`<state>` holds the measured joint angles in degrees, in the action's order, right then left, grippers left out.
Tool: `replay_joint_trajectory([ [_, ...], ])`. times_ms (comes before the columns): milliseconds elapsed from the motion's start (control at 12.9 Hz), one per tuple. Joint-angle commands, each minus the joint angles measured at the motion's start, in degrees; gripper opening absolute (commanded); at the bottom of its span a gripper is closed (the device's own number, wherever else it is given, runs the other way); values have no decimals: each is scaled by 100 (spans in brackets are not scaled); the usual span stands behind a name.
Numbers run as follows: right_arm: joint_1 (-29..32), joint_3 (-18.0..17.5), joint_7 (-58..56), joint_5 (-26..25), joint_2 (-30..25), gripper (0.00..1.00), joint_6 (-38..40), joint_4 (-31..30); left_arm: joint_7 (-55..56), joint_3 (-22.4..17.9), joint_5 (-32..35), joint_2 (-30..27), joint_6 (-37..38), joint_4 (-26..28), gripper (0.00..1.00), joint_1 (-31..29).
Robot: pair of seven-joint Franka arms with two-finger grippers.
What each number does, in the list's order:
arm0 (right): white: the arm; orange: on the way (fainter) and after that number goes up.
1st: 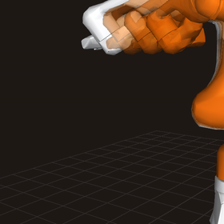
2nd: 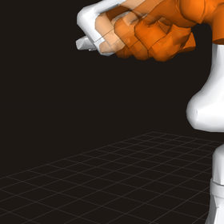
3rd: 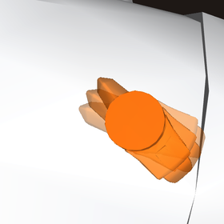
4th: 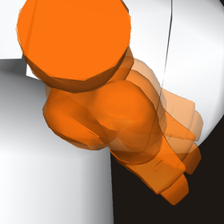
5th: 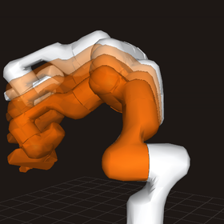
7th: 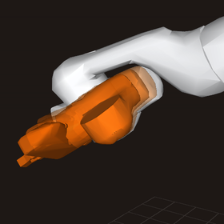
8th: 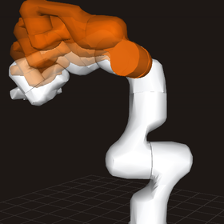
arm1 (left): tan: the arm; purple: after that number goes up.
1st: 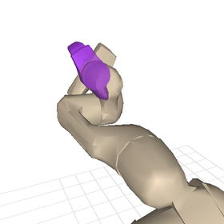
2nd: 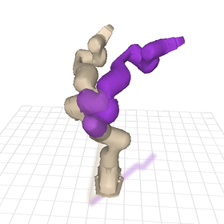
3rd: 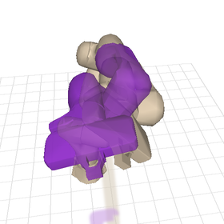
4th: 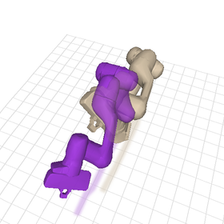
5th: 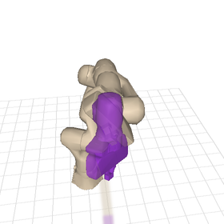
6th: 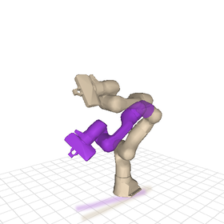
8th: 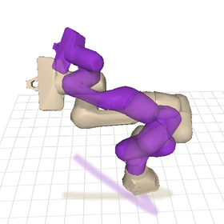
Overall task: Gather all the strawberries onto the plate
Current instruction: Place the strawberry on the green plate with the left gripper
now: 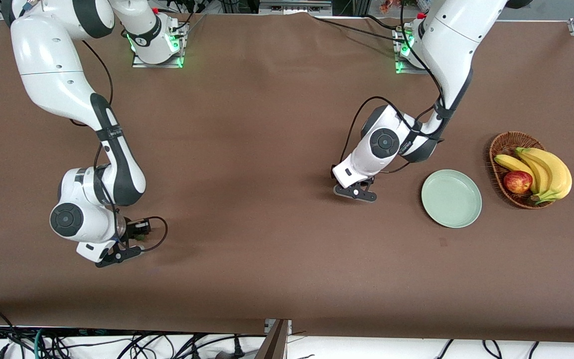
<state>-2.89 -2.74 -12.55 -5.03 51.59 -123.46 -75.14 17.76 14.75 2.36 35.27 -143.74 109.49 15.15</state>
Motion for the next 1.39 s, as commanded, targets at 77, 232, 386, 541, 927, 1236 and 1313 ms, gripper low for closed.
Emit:
replay_joint_trajectory([
  [77,104,-52,-257,-86,-61,23,-108,-124,61,-16,466,-160,126,11,0,-12],
  [232,86,-104,-248,2,-105,15,-38,-115,43,-25,528,-413,809,-94,0,-12],
  [386,43,-366,-152,115,-227,13,277,-71,-218,-25,826,-695,1749,-269,0,-178],
  [541,25,-927,424,361,-333,13,611,-62,-1252,-16,959,-845,2497,-472,0,-511],
  [927,-684,-1686,3798,608,-246,13,325,-9,-4461,1,950,-890,2755,-508,0,-1663],
  [1236,-1905,-1678,5864,1013,-1,13,-1534,34,-5894,1,959,-715,2694,-455,0,-2348],
  [1313,-2196,-1669,6269,1013,113,13,-2141,78,-6246,1,959,-610,2668,-455,0,-2533],
])
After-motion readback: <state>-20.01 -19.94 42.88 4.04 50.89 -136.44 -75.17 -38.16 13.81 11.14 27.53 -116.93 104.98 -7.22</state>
